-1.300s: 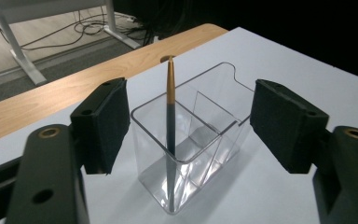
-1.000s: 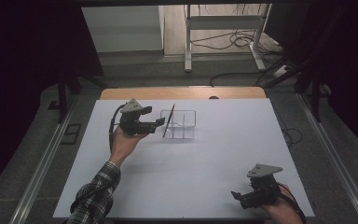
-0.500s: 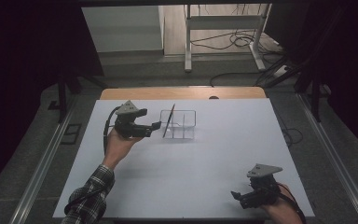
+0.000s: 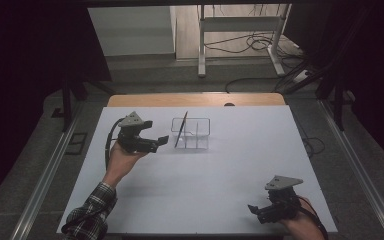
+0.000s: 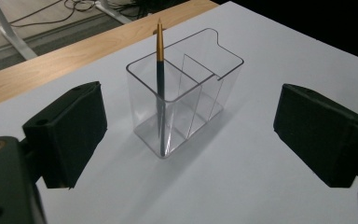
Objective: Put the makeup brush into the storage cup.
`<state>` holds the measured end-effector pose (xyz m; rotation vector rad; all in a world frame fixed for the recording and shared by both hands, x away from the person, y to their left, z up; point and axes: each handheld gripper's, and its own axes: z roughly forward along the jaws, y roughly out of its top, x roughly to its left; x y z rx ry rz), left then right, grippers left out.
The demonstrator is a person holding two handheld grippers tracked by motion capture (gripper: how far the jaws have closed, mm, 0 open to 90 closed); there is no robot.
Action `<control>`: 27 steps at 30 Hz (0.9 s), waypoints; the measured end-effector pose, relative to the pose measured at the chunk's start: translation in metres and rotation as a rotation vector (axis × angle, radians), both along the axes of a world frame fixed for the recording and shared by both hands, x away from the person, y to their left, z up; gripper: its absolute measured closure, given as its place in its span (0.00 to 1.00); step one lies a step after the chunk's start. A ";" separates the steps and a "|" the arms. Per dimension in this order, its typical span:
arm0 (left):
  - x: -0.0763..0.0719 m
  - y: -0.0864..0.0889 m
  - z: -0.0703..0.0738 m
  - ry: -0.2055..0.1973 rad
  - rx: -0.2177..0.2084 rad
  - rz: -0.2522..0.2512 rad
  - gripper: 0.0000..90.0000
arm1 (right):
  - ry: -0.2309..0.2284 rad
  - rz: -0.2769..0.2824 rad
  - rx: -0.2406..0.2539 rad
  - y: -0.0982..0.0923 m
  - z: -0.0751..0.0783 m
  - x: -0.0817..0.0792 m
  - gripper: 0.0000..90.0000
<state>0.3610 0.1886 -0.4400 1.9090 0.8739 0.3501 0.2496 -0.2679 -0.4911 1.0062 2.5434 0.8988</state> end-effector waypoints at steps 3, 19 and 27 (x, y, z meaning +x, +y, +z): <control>-0.004 0.003 -0.001 0.003 -0.004 0.006 0.10 | -0.004 -0.001 0.002 0.000 0.000 0.000 0.02; -0.022 0.003 -0.008 0.025 -0.019 0.017 0.08 | -0.010 0.004 0.006 0.000 0.001 0.000 0.02; -0.025 0.000 -0.014 0.038 -0.023 0.026 0.06 | -0.013 0.009 0.007 0.001 0.001 -0.001 0.01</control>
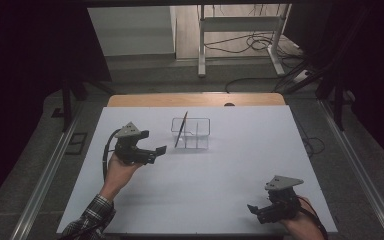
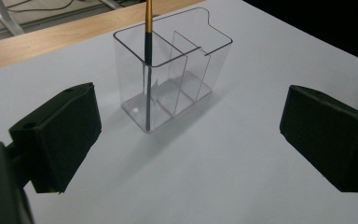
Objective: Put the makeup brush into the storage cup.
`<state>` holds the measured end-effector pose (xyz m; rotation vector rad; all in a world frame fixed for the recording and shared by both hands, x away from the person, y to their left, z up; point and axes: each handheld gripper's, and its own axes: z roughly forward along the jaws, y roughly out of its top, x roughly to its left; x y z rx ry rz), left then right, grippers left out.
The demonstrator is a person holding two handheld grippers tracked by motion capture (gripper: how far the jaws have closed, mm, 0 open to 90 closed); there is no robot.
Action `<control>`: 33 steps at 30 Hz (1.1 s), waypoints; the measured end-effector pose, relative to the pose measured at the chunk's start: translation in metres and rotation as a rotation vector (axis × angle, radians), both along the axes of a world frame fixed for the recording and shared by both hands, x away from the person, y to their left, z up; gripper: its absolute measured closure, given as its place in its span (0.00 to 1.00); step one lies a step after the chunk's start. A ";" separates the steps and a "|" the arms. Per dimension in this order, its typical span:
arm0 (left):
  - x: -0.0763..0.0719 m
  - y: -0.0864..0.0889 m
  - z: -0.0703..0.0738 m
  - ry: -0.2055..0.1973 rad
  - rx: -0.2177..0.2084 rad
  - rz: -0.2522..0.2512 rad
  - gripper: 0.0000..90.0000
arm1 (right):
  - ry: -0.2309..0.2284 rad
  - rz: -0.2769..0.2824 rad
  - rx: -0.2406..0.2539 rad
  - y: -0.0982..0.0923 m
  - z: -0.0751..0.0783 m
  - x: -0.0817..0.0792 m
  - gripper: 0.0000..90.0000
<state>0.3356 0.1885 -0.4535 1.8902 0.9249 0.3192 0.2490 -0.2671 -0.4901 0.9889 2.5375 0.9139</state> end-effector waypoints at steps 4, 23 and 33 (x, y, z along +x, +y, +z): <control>-0.003 -0.002 -0.002 0.005 0.001 -0.002 0.06 | 0.000 0.004 0.001 0.000 0.000 0.000 0.01; -0.018 -0.001 -0.004 0.007 0.054 0.017 0.04 | -0.002 0.010 0.000 0.001 0.001 -0.001 0.01; -0.029 0.010 -0.004 0.019 0.034 0.043 0.04 | -0.003 0.012 -0.001 0.001 0.001 -0.001 0.01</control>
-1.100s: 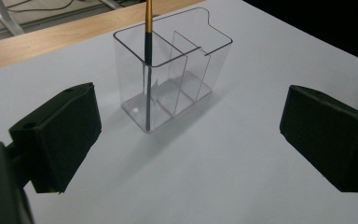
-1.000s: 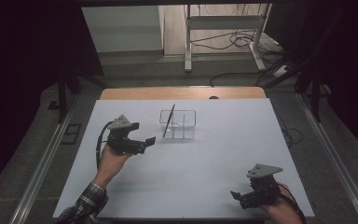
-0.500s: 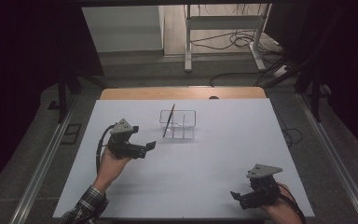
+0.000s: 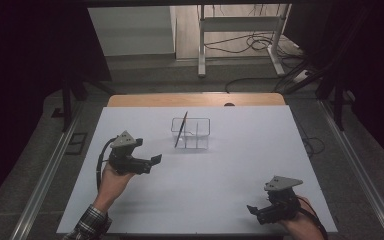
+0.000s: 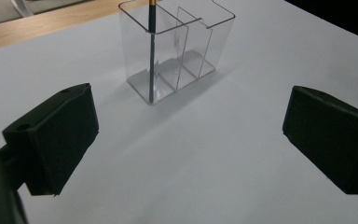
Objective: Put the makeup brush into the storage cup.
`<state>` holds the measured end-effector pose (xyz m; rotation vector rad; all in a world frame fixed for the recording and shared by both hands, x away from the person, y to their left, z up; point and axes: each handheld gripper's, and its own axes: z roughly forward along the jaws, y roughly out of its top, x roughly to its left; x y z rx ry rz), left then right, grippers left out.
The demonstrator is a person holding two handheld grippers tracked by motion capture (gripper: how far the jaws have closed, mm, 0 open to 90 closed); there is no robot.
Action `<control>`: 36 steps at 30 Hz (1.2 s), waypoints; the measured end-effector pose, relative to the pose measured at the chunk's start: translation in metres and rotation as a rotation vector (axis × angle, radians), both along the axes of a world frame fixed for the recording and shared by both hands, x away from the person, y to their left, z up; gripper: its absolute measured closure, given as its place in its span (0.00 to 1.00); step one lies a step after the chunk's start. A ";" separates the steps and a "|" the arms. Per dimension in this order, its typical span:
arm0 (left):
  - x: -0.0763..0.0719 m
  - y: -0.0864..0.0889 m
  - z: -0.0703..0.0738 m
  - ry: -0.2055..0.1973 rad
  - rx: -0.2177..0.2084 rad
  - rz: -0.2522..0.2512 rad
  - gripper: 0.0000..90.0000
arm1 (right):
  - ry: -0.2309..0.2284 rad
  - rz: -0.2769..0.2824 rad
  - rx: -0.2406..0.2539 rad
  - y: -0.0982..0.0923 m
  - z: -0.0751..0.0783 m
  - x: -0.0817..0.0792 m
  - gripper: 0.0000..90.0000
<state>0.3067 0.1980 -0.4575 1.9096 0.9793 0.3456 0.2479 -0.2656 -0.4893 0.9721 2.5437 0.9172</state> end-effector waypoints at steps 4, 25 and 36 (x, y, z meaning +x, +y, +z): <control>-0.006 0.004 -0.001 0.007 -0.004 0.006 0.04 | 0.003 0.000 -0.002 0.000 0.000 0.000 0.01; -0.028 0.008 -0.003 0.023 -0.016 -0.001 0.04 | -0.001 0.000 -0.001 0.001 0.000 0.000 0.02; -0.041 0.012 -0.006 0.022 -0.004 0.007 0.04 | 0.000 0.004 -0.001 0.000 0.001 0.000 0.01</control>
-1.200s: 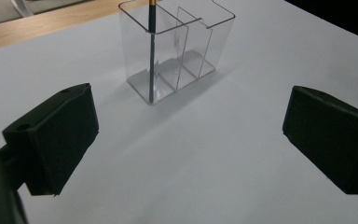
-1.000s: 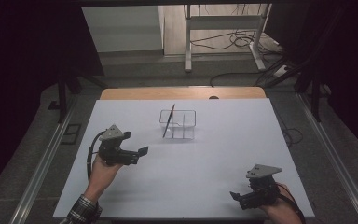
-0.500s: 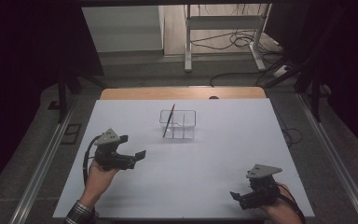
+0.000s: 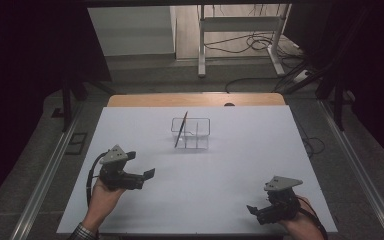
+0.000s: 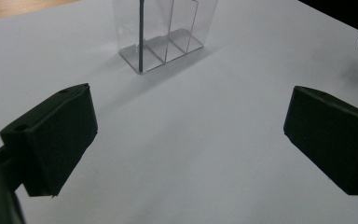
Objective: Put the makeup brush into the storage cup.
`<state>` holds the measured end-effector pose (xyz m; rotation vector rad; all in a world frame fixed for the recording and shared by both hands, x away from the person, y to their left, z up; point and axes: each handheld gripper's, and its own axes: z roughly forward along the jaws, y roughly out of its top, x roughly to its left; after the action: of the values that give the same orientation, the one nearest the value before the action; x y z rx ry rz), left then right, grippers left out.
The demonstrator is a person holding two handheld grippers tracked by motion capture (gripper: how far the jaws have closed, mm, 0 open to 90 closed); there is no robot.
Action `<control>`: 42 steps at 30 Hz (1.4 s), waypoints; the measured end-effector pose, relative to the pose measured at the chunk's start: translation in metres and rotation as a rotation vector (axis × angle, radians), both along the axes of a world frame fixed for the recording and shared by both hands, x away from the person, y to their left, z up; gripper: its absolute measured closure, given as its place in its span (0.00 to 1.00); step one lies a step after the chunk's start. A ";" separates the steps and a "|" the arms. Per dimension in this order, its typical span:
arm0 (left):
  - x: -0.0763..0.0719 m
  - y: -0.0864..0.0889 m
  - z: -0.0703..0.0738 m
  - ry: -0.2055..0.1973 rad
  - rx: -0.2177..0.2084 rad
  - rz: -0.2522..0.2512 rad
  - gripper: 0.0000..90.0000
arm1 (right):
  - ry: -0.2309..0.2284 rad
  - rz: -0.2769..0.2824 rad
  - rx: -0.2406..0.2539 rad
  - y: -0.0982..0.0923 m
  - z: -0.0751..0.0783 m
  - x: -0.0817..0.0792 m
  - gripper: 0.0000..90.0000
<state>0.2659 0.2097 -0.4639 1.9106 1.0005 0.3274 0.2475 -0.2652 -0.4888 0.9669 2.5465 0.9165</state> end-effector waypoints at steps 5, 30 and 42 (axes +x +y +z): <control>-0.005 0.005 -0.001 0.000 0.000 0.013 0.04 | 0.000 0.001 0.000 0.000 0.000 0.000 0.01; -0.029 0.019 -0.002 -0.024 0.027 0.063 0.04 | -0.003 0.000 0.002 0.000 0.000 0.000 0.01; -0.039 0.024 -0.002 -0.024 0.026 0.073 0.04 | -0.003 0.000 0.001 0.000 0.000 0.000 0.01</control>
<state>0.2269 0.2339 -0.4656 1.8928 1.0564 0.4061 0.2475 -0.2652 -0.4885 0.9655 2.5439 0.9182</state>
